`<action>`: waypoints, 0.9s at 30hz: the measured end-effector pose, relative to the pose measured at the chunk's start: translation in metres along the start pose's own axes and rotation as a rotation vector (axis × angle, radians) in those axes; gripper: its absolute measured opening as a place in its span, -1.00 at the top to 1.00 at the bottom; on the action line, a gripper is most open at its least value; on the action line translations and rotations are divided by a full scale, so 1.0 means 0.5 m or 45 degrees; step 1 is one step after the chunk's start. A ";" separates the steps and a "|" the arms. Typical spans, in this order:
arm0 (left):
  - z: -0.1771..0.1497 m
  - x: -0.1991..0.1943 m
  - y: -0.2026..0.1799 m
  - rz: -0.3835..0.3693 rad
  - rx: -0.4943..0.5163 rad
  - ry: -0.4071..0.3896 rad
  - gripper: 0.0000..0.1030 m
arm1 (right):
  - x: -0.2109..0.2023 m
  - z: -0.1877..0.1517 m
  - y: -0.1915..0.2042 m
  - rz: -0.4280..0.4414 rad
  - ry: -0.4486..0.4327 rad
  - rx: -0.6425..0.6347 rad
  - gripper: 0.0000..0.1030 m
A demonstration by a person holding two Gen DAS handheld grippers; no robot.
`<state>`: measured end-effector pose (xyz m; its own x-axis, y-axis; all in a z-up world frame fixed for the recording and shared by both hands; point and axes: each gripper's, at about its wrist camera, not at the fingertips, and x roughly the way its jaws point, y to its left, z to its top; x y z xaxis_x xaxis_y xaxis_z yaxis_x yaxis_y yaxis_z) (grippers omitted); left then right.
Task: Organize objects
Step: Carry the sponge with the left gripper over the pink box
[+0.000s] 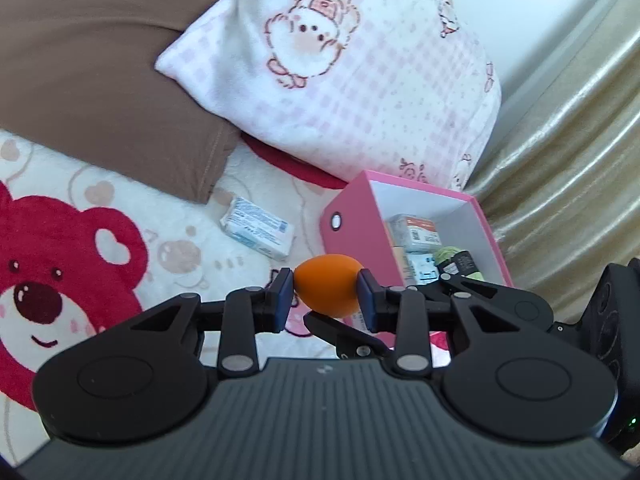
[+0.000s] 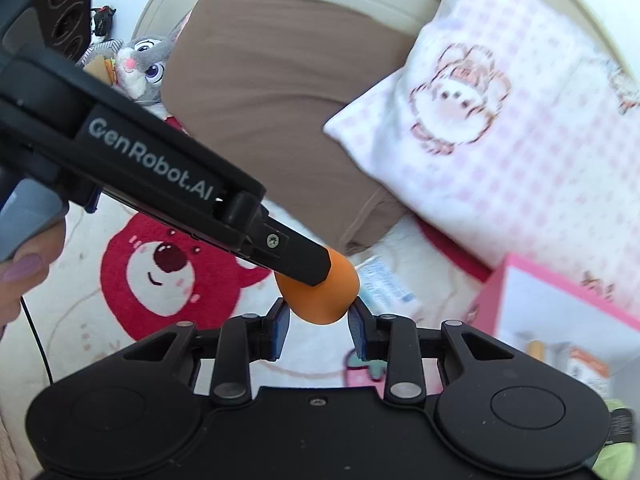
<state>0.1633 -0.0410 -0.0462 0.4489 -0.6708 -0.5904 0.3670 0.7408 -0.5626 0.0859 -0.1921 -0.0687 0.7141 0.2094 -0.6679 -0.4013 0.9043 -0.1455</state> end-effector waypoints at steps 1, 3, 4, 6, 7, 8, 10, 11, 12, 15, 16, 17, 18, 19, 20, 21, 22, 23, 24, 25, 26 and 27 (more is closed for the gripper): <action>0.001 -0.002 -0.015 -0.013 0.005 -0.002 0.36 | -0.014 -0.002 -0.005 -0.019 -0.010 -0.021 0.29; 0.002 -0.006 -0.042 -0.033 0.011 -0.001 0.36 | -0.041 -0.006 -0.016 -0.042 -0.024 -0.054 0.29; 0.004 -0.007 -0.056 -0.042 0.019 -0.001 0.36 | -0.053 -0.008 -0.022 -0.054 -0.031 -0.064 0.29; 0.007 -0.010 -0.085 -0.056 0.043 -0.006 0.36 | -0.080 -0.012 -0.034 -0.077 -0.048 -0.075 0.29; 0.008 -0.010 -0.100 -0.060 0.062 -0.011 0.36 | -0.090 -0.013 -0.041 -0.087 -0.057 -0.075 0.28; 0.009 -0.009 -0.115 -0.056 0.085 -0.018 0.36 | -0.099 -0.014 -0.050 -0.096 -0.068 -0.067 0.29; 0.015 -0.004 -0.141 -0.041 0.122 -0.026 0.36 | -0.109 -0.014 -0.068 -0.105 -0.081 -0.035 0.29; 0.020 0.001 -0.153 -0.029 0.135 -0.027 0.36 | -0.112 -0.012 -0.078 -0.116 -0.087 -0.019 0.29; 0.029 0.009 -0.164 -0.017 0.135 -0.021 0.36 | -0.114 -0.012 -0.088 -0.124 -0.089 -0.005 0.29; 0.050 0.029 -0.199 -0.022 0.160 -0.027 0.36 | -0.111 -0.011 -0.116 -0.165 -0.108 0.037 0.28; 0.057 0.037 -0.211 -0.026 0.167 -0.030 0.36 | -0.115 -0.011 -0.129 -0.182 -0.114 0.047 0.28; 0.065 0.049 -0.225 -0.035 0.173 -0.027 0.36 | -0.117 -0.012 -0.143 -0.202 -0.117 0.062 0.28; 0.071 0.060 -0.236 -0.041 0.177 -0.023 0.36 | -0.120 -0.013 -0.159 -0.215 -0.116 0.084 0.28; 0.078 0.076 -0.248 -0.047 0.177 -0.015 0.36 | -0.122 -0.015 -0.176 -0.218 -0.114 0.112 0.28; 0.082 0.091 -0.256 -0.053 0.174 -0.004 0.36 | -0.123 -0.019 -0.196 -0.219 -0.107 0.148 0.28; 0.085 0.109 -0.264 -0.058 0.173 0.006 0.35 | -0.122 -0.026 -0.214 -0.217 -0.095 0.183 0.28; 0.083 0.130 -0.271 -0.065 0.173 0.014 0.35 | -0.120 -0.035 -0.232 -0.215 -0.083 0.223 0.28; 0.082 0.153 -0.275 -0.079 0.162 0.028 0.35 | -0.120 -0.042 -0.248 -0.217 -0.069 0.272 0.28; 0.081 0.177 -0.278 -0.095 0.146 0.050 0.35 | -0.114 -0.054 -0.264 -0.225 -0.053 0.323 0.28; 0.078 0.202 -0.282 -0.108 0.130 0.078 0.35 | -0.110 -0.068 -0.279 -0.234 -0.038 0.365 0.28; 0.078 0.223 -0.286 -0.114 0.125 0.100 0.35 | -0.100 -0.081 -0.295 -0.242 -0.024 0.395 0.28; 0.078 0.248 -0.290 -0.119 0.120 0.124 0.35 | -0.091 -0.093 -0.310 -0.247 -0.010 0.423 0.29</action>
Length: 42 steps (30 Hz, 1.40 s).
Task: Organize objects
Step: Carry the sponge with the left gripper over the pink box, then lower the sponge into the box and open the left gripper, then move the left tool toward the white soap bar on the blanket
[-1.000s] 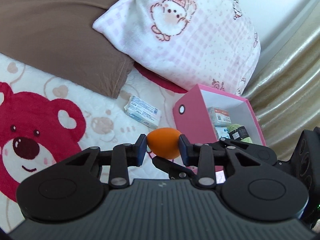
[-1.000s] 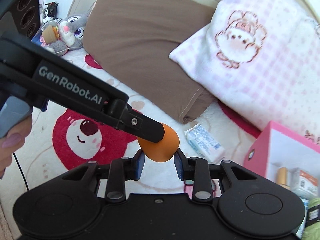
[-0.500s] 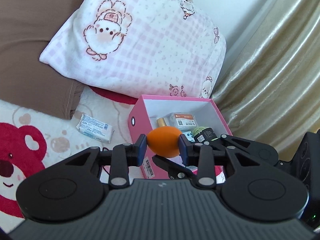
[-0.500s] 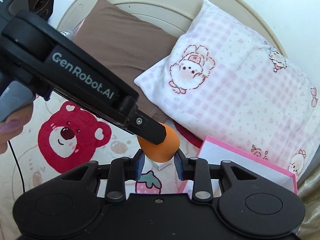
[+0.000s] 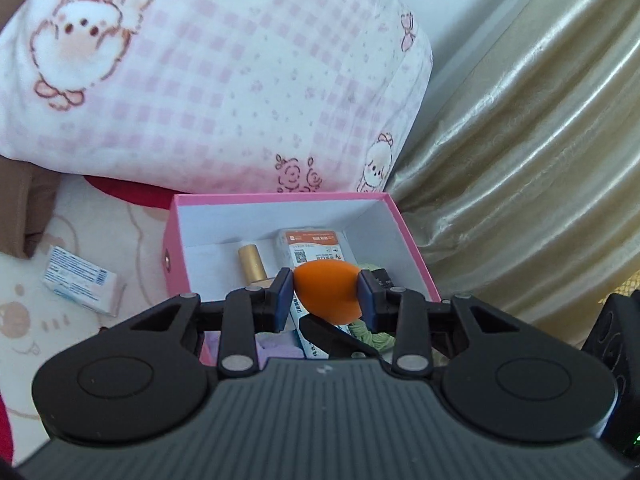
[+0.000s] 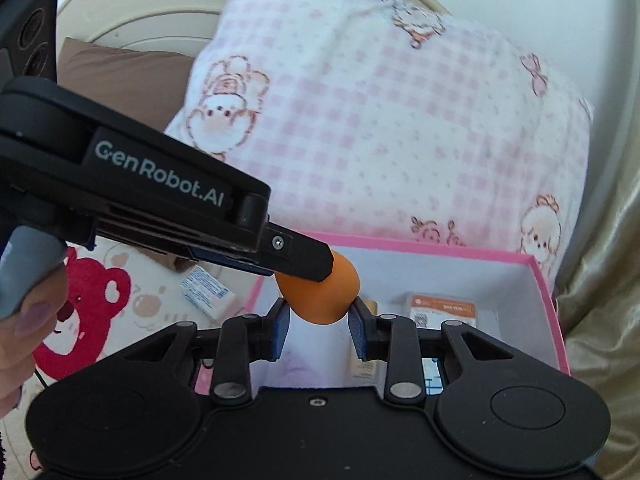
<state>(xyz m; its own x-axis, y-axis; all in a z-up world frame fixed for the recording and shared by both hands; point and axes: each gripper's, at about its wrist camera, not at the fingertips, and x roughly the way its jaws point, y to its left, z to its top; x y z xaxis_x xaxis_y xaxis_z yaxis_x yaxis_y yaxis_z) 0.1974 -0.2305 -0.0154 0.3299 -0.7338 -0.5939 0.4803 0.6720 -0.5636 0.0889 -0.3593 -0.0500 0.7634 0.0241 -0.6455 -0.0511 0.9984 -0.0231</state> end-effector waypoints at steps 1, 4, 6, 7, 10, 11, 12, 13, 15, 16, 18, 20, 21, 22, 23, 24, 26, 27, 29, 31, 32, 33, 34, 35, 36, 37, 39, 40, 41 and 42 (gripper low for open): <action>0.003 0.023 -0.001 0.001 -0.007 0.021 0.35 | 0.012 -0.003 -0.014 -0.004 0.019 0.023 0.29; 0.012 0.080 0.003 -0.003 -0.039 0.065 0.35 | 0.048 -0.009 -0.050 -0.012 0.071 0.080 0.29; 0.015 0.116 0.011 0.012 -0.068 0.090 0.35 | 0.082 -0.009 -0.073 0.012 0.127 0.149 0.29; 0.017 0.134 0.016 0.021 -0.075 0.087 0.35 | 0.099 -0.010 -0.086 0.030 0.161 0.208 0.29; 0.022 0.178 0.033 0.047 -0.098 0.033 0.37 | 0.139 -0.007 -0.114 0.091 0.208 0.341 0.30; 0.025 0.194 0.037 0.047 -0.109 0.040 0.37 | 0.154 -0.005 -0.121 0.088 0.225 0.365 0.30; 0.029 0.207 0.042 0.051 -0.119 0.049 0.37 | 0.167 -0.007 -0.126 0.082 0.240 0.388 0.30; 0.033 0.221 0.045 0.062 -0.125 0.061 0.36 | 0.179 -0.009 -0.133 0.082 0.251 0.419 0.30; 0.040 0.243 0.047 0.083 -0.111 0.083 0.36 | 0.209 -0.012 -0.155 0.101 0.279 0.499 0.31; 0.042 0.255 0.048 0.102 -0.109 0.093 0.36 | 0.219 -0.015 -0.165 0.115 0.290 0.538 0.31; 0.045 0.275 0.051 0.132 -0.118 0.112 0.36 | 0.239 -0.019 -0.182 0.135 0.312 0.598 0.32; 0.046 0.288 0.054 0.148 -0.135 0.117 0.36 | 0.254 -0.022 -0.193 0.149 0.331 0.641 0.32; 0.047 0.293 0.054 0.138 -0.134 0.119 0.29 | 0.256 -0.023 -0.196 0.140 0.332 0.661 0.29; 0.049 0.299 0.055 0.115 -0.131 0.124 0.16 | 0.256 -0.025 -0.198 0.118 0.329 0.682 0.28; 0.050 0.303 0.055 0.105 -0.137 0.134 0.13 | 0.254 -0.026 -0.199 0.113 0.330 0.688 0.24; 0.052 0.304 0.053 0.114 -0.136 0.150 0.13 | 0.252 -0.027 -0.199 0.123 0.332 0.685 0.24; 0.053 0.297 0.042 0.138 -0.107 0.146 0.13 | 0.245 -0.028 -0.199 0.134 0.327 0.674 0.24; 0.053 0.289 0.039 0.137 -0.103 0.138 0.10 | 0.242 -0.028 -0.199 0.141 0.325 0.661 0.24; 0.054 0.277 0.033 0.137 -0.102 0.146 0.08 | 0.240 -0.028 -0.198 0.134 0.316 0.642 0.24; 0.053 0.259 0.023 0.155 -0.070 0.148 0.08 | 0.234 -0.026 -0.196 0.135 0.297 0.626 0.22; 0.053 0.249 0.018 0.171 -0.055 0.146 0.08 | 0.227 -0.025 -0.192 0.146 0.283 0.612 0.22; 0.052 0.238 0.013 0.189 -0.039 0.147 0.08 | 0.220 -0.023 -0.187 0.146 0.272 0.595 0.22; 0.051 0.225 0.009 0.205 -0.025 0.148 0.08 | 0.212 -0.019 -0.179 0.141 0.258 0.563 0.22; 0.050 0.210 0.006 0.219 -0.015 0.150 0.08 | 0.200 -0.014 -0.169 0.131 0.240 0.517 0.22; 0.049 0.195 0.003 0.231 -0.008 0.155 0.08 | 0.186 -0.008 -0.158 0.114 0.225 0.476 0.22; 0.049 0.179 0.001 0.243 -0.002 0.159 0.08 | 0.170 -0.004 -0.145 0.108 0.205 0.430 0.22; 0.047 0.145 -0.002 0.269 0.011 0.166 0.08 | 0.130 0.007 -0.117 0.111 0.157 0.341 0.23; 0.045 0.125 -0.002 0.280 0.012 0.167 0.08 | 0.110 0.012 -0.103 0.111 0.135 0.298 0.23; 0.045 0.105 -0.002 0.285 0.012 0.164 0.08 | 0.087 0.017 -0.087 0.117 0.114 0.253 0.23; 0.044 0.084 -0.002 0.288 0.016 0.159 0.08 | 0.066 0.022 -0.074 0.126 0.095 0.222 0.23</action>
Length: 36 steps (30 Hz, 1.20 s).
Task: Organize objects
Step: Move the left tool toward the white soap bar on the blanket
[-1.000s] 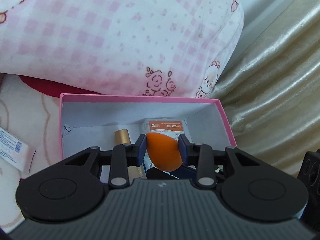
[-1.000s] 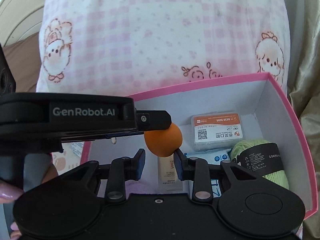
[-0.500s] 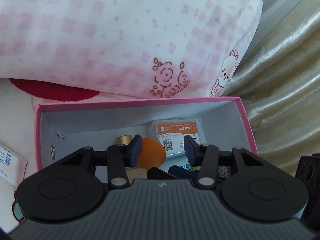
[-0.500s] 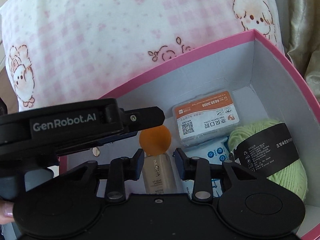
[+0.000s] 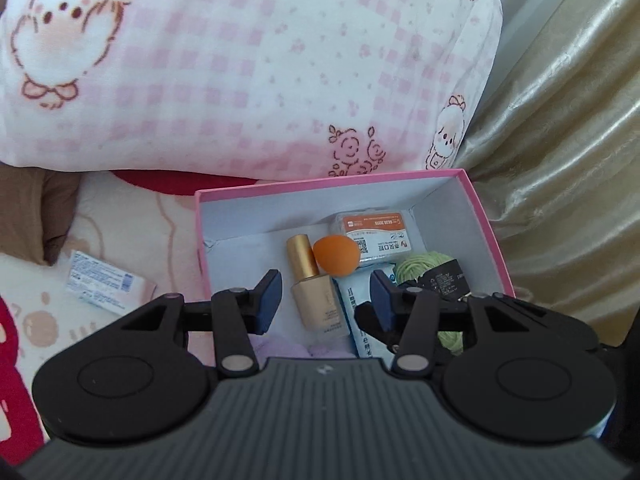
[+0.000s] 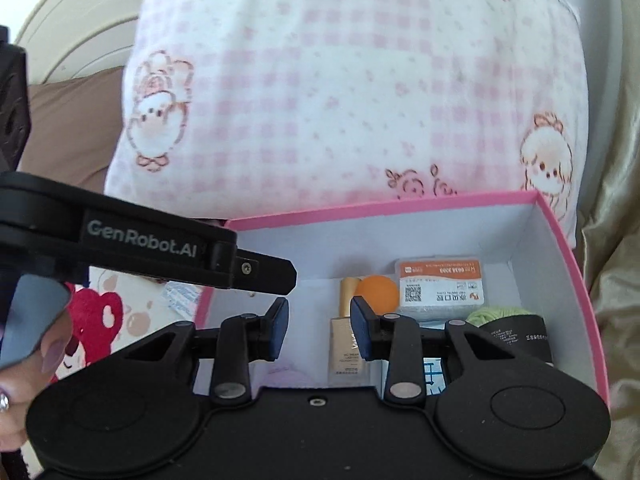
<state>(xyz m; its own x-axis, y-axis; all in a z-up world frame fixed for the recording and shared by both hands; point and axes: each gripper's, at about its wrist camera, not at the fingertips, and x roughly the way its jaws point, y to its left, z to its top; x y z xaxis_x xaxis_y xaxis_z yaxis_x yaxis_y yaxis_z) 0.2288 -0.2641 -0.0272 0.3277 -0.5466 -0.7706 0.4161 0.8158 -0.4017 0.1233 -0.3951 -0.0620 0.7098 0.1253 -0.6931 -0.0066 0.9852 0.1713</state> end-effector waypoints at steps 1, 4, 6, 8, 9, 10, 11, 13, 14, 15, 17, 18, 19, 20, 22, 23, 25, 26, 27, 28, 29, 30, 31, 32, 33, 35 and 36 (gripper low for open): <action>-0.004 -0.020 0.005 0.003 0.004 -0.009 0.08 | -0.018 0.002 0.015 0.006 -0.013 -0.028 0.23; -0.020 -0.083 0.022 0.017 0.009 -0.030 0.07 | -0.070 0.008 0.060 0.041 -0.050 -0.102 0.23; -0.034 -0.121 0.034 0.038 0.024 -0.047 0.05 | -0.101 0.007 0.090 0.057 -0.071 -0.165 0.21; -0.054 -0.164 0.048 0.061 0.067 -0.084 0.01 | -0.130 0.003 0.125 0.065 -0.097 -0.223 0.16; -0.063 -0.183 0.058 0.073 0.071 -0.096 0.00 | -0.141 0.000 0.140 0.083 -0.111 -0.252 0.07; -0.072 -0.202 0.070 0.077 0.067 -0.106 0.00 | -0.150 -0.004 0.156 0.097 -0.120 -0.279 0.03; -0.080 -0.219 0.083 0.076 0.059 -0.117 0.00 | -0.155 -0.008 0.173 0.105 -0.122 -0.307 0.00; -0.092 -0.247 0.107 0.081 0.049 -0.141 -0.03 | -0.156 -0.018 0.201 0.106 -0.120 -0.360 0.00; -0.098 -0.261 0.122 0.097 0.047 -0.152 -0.03 | -0.154 -0.022 0.215 0.103 -0.118 -0.381 -0.01; -0.101 -0.270 0.135 0.110 0.042 -0.159 -0.05 | -0.150 -0.024 0.225 0.104 -0.112 -0.394 -0.01; -0.105 -0.281 0.164 0.119 0.027 -0.173 -0.10 | -0.138 -0.027 0.242 0.120 -0.094 -0.414 -0.03; -0.106 -0.283 0.179 0.114 0.015 -0.176 -0.14 | -0.131 -0.028 0.249 0.128 -0.091 -0.420 -0.05; -0.107 -0.282 0.194 0.094 0.003 -0.178 -0.16 | -0.123 -0.031 0.257 0.137 -0.087 -0.431 -0.07; -0.107 -0.277 0.211 0.068 -0.017 -0.178 -0.17 | -0.113 -0.034 0.266 0.142 -0.081 -0.445 -0.13; -0.108 -0.265 0.243 0.037 -0.057 -0.185 -0.17 | -0.091 -0.041 0.282 0.142 -0.071 -0.472 -0.21; -0.109 -0.258 0.257 0.029 -0.066 -0.190 -0.17 | -0.078 -0.045 0.290 0.146 -0.065 -0.484 -0.23; -0.111 -0.237 0.283 0.027 -0.081 -0.196 -0.18 | -0.050 -0.051 0.303 0.148 -0.040 -0.492 -0.25; -0.112 -0.227 0.296 0.018 -0.084 -0.202 -0.18 | -0.034 -0.055 0.309 0.144 -0.029 -0.496 -0.25; -0.113 -0.217 0.309 0.011 -0.094 -0.209 -0.18 | -0.020 -0.059 0.315 0.130 -0.022 -0.501 -0.26; -0.115 -0.207 0.322 0.000 -0.101 -0.215 -0.18 | -0.006 -0.064 0.321 0.118 -0.017 -0.504 -0.27; -0.116 -0.196 0.334 -0.015 -0.105 -0.220 -0.18 | 0.008 -0.069 0.327 0.111 -0.014 -0.503 -0.32; -0.117 -0.186 0.345 -0.022 -0.114 -0.227 -0.18 | 0.022 -0.074 0.331 0.106 -0.007 -0.498 -0.36; -0.116 -0.172 0.357 -0.025 -0.121 -0.233 -0.18 | 0.037 -0.077 0.334 0.100 0.000 -0.491 -0.38; -0.117 -0.160 0.367 -0.021 -0.122 -0.240 -0.18 | 0.054 -0.082 0.338 0.093 0.008 -0.480 -0.41; -0.119 -0.148 0.376 -0.015 -0.125 -0.243 -0.18 | 0.069 -0.086 0.342 0.082 0.016 -0.469 -0.43; -0.121 -0.120 0.397 -0.025 -0.133 -0.240 -0.18 | 0.103 -0.097 0.348 0.060 0.031 -0.451 -0.48; -0.123 -0.105 0.408 -0.038 -0.143 -0.237 -0.18 | 0.119 -0.102 0.350 0.047 0.034 -0.443 -0.53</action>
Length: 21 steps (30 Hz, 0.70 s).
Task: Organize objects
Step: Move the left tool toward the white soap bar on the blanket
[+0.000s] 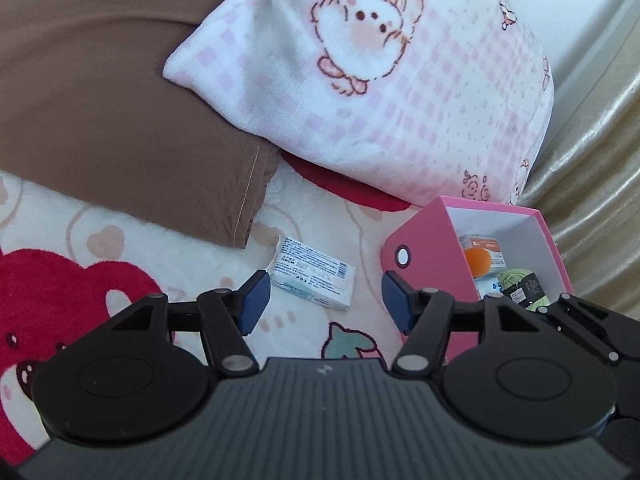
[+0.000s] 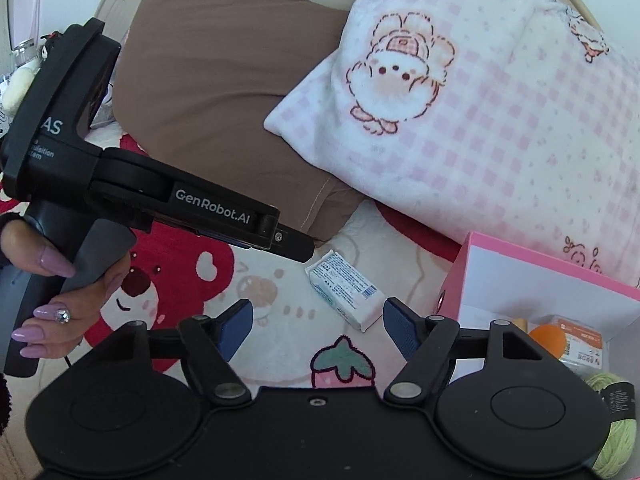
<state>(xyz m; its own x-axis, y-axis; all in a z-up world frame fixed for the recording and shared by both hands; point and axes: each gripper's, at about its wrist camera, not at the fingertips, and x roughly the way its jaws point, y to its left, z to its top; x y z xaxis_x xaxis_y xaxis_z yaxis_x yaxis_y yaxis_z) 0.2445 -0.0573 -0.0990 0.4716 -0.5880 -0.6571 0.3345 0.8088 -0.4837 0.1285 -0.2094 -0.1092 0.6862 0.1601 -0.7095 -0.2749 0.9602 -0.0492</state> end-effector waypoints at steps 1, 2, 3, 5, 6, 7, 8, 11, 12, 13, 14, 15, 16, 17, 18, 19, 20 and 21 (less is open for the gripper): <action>-0.002 0.012 0.012 -0.008 -0.019 0.004 -0.17 | 0.016 -0.005 0.003 -0.017 0.004 0.014 -0.55; -0.003 0.024 0.025 -0.007 -0.061 0.002 -0.15 | 0.034 -0.010 0.005 -0.040 0.014 0.034 -0.61; -0.004 0.033 0.035 -0.004 -0.091 -0.001 -0.14 | 0.047 -0.016 0.006 -0.057 0.019 0.059 -0.63; -0.005 0.048 0.048 -0.009 -0.118 -0.018 -0.14 | 0.062 -0.030 0.008 -0.041 -0.012 0.095 -0.64; -0.006 0.053 0.051 -0.009 -0.122 -0.021 -0.14 | 0.069 -0.035 0.011 -0.020 -0.032 0.098 -0.68; -0.007 0.059 0.055 -0.018 -0.122 -0.026 -0.14 | 0.075 -0.040 0.015 -0.016 -0.040 0.090 -0.70; -0.009 0.064 0.059 -0.030 -0.121 -0.033 -0.14 | 0.083 -0.043 0.020 -0.026 -0.041 0.076 -0.72; -0.013 0.083 0.068 -0.040 -0.113 -0.051 -0.11 | 0.113 -0.049 0.028 -0.063 -0.063 0.056 -0.72; -0.014 0.090 0.067 -0.036 -0.095 -0.051 -0.11 | 0.123 -0.051 0.027 -0.068 -0.068 0.063 -0.72; -0.016 0.096 0.065 -0.033 -0.067 -0.053 -0.11 | 0.134 -0.053 0.025 -0.071 -0.062 0.074 -0.72; -0.017 0.101 0.063 -0.036 -0.044 -0.058 -0.11 | 0.148 -0.053 0.022 -0.072 -0.046 0.087 -0.72; -0.018 0.108 0.062 -0.038 -0.027 -0.061 -0.11 | 0.161 -0.053 0.018 -0.075 -0.032 0.104 -0.72; -0.019 0.114 0.062 -0.037 -0.016 -0.059 -0.11 | 0.172 -0.055 0.014 -0.078 -0.019 0.123 -0.72; -0.020 0.122 0.063 -0.033 -0.008 -0.056 -0.11 | 0.181 -0.058 0.009 -0.082 -0.006 0.141 -0.72; -0.021 0.130 0.065 -0.029 -0.006 -0.054 -0.11 | 0.189 -0.060 0.005 -0.087 0.003 0.149 -0.72; -0.022 0.140 0.067 -0.021 -0.004 -0.051 -0.10 | 0.196 -0.063 0.003 -0.098 0.010 0.151 -0.72; -0.023 0.149 0.068 -0.010 0.001 -0.045 -0.09 | 0.204 -0.065 0.001 -0.111 0.016 0.152 -0.72; -0.024 0.157 0.069 -0.005 0.008 -0.042 -0.03 | 0.210 -0.066 0.000 -0.120 0.018 0.151 -0.72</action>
<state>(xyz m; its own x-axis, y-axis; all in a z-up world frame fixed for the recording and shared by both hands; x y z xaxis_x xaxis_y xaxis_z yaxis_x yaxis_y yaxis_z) 0.2833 -0.0756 -0.1743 0.4970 -0.5907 -0.6356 0.3414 0.8065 -0.4826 0.1783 -0.2002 -0.2072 0.6953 0.0653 -0.7157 -0.1277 0.9912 -0.0337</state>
